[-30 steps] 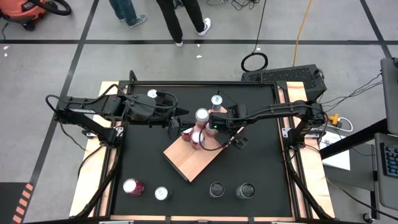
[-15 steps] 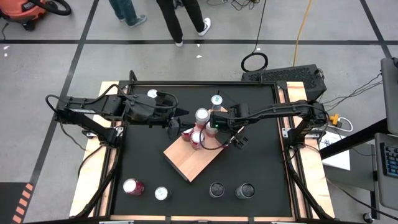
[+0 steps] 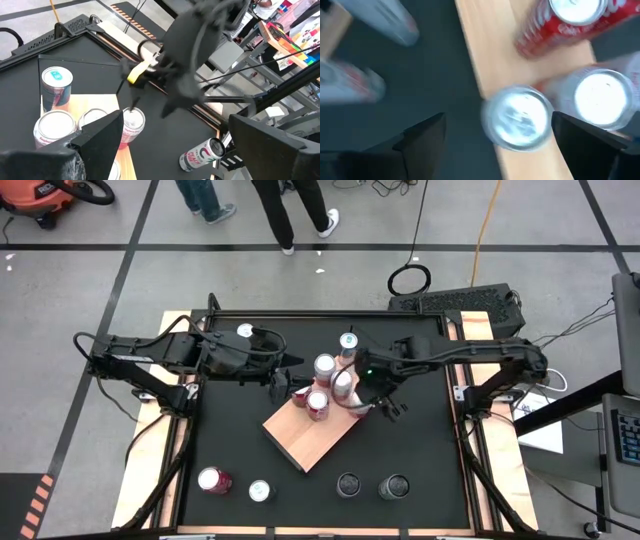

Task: Place canned beverage on shelf
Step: Put the pink white soda can on the shelf aligned with the other pink white soda cans, then put the top blue soda can on the shelf

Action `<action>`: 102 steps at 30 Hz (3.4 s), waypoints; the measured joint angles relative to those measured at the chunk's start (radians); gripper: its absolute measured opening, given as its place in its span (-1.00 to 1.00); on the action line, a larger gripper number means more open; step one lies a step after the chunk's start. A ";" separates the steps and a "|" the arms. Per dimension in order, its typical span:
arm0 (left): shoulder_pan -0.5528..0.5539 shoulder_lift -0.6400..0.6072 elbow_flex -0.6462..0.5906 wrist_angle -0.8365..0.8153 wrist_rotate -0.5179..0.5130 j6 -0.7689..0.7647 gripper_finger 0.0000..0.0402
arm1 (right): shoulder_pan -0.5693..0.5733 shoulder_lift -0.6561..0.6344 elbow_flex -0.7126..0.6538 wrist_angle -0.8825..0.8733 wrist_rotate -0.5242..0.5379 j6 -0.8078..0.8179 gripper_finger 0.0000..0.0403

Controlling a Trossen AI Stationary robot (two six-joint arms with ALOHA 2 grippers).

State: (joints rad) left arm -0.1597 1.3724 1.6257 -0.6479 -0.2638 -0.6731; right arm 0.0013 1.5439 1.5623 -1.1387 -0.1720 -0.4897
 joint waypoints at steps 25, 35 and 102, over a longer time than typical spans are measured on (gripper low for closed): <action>0.000 0.000 0.000 0.002 -0.001 -0.001 0.81 | 0.106 -0.242 -0.417 0.297 -0.041 0.794 0.03; 0.000 0.000 0.000 0.002 -0.002 -0.003 0.81 | 0.105 -0.235 -0.495 0.365 0.072 0.871 -0.55; 0.036 -0.001 0.000 -0.129 -0.138 -0.114 0.81 | 0.053 -0.278 -0.494 0.354 -0.110 0.941 -1.00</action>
State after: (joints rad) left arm -0.1238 1.3711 1.6257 -0.7766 -0.4020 -0.7873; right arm 0.0544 1.2660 1.0683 -0.7847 -0.2823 0.4511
